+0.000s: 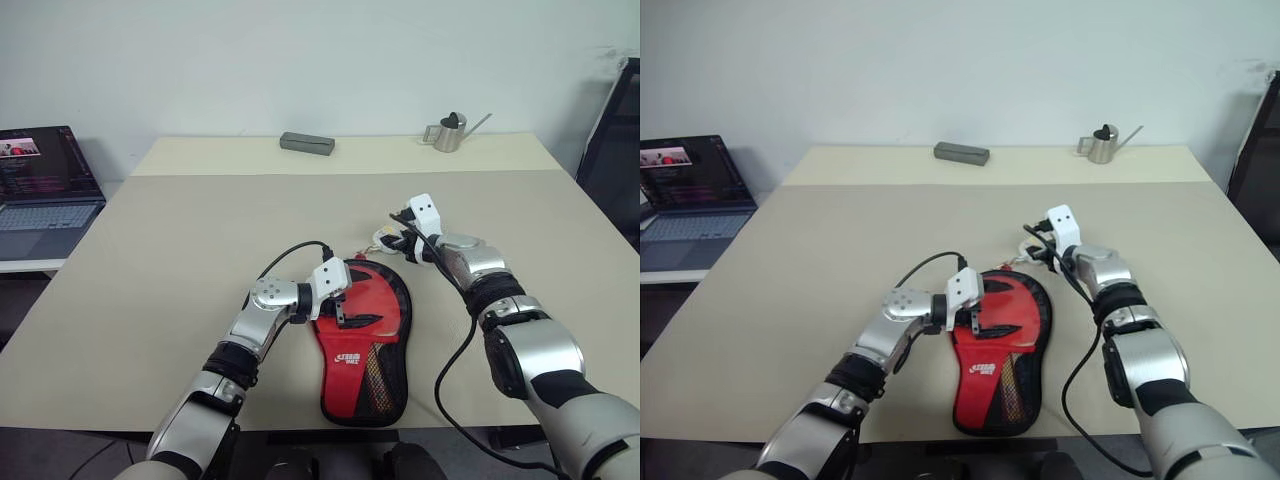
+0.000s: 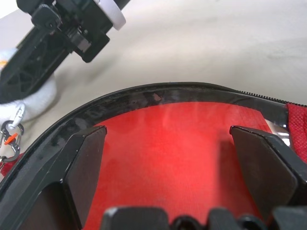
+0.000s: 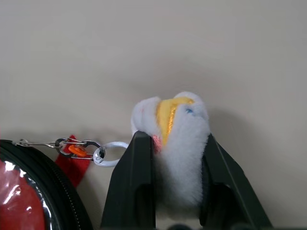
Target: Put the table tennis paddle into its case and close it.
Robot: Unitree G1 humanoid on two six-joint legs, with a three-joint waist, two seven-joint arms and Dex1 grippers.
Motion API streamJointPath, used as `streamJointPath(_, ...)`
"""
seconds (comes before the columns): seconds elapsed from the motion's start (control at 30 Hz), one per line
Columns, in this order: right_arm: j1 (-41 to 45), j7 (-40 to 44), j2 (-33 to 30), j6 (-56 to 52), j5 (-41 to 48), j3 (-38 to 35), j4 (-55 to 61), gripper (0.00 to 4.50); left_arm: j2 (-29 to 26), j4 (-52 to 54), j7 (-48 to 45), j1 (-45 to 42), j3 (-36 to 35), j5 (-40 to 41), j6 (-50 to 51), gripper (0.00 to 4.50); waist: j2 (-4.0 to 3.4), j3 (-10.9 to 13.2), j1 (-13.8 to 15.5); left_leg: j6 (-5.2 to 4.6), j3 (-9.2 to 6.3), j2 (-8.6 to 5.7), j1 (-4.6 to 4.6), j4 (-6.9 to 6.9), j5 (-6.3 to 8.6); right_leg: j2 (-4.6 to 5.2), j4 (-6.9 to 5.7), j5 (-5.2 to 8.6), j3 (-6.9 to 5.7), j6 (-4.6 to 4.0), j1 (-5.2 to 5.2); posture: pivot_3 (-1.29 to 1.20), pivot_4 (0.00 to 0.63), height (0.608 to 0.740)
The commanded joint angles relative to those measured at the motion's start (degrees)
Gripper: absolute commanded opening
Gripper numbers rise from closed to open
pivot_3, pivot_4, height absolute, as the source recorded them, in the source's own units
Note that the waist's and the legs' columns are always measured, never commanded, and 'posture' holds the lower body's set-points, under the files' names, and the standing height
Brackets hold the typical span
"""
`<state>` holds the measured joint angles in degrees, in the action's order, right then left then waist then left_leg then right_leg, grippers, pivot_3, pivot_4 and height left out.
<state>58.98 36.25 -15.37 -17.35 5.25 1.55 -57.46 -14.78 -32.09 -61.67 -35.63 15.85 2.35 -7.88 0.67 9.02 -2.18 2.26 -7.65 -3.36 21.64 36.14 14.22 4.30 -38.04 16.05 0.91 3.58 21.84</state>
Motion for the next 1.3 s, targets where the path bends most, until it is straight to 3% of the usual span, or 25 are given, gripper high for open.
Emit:
streamJointPath(0.03, -2.28, 1.08, -3.89, -1.77, -1.2, 0.36, 8.18, 0.55, 0.04, -5.1, -0.3, 2.71, 1.9, -1.94, 1.9, 4.5, -0.05, -0.03, 0.09, 0.0, -0.01, 0.0, 0.01, 0.0, 0.0, 0.01, 0.0, 0.0, -0.01, 0.0, -0.01, 0.0, 0.15, 0.74)
streamJointPath(0.27, -9.93, 3.27, -11.07, -7.05, -2.13, 0.64, 19.8, 0.55, 0.96, -7.64, -0.12, 1.93, 1.88, -2.22, 1.38, 4.5, -0.31, -0.19, 0.33, -0.02, 0.02, -0.05, -0.1, 0.0, 0.01, 0.0, 0.02, 0.01, -0.04, 0.01, -0.16, 0.0, 0.15, 0.74)
streamJointPath(0.73, -32.76, 9.95, -23.13, -29.49, 4.98, -0.63, 62.87, 0.55, 1.73, -11.54, 0.27, 0.12, 2.74, -4.02, -0.67, 4.5, -0.34, -0.27, 0.69, -0.03, 0.01, 0.0, -0.59, -0.02, 0.03, 0.04, 0.11, 0.21, -0.07, 0.35, -0.75, 0.0, 0.15, 0.74)
streamJointPath(1.3, -50.88, 12.95, -34.72, -40.91, 16.38, -6.42, 84.87, 0.54, 4.08, -16.25, 0.75, -2.17, 4.68, -6.2, -3.3, 4.5, -0.11, -0.19, 2.42, -0.14, -0.05, 0.05, -0.7, -0.04, 0.12, 0.13, 0.59, 0.28, -0.41, 0.49, -1.27, 0.0, 0.15, 0.74)
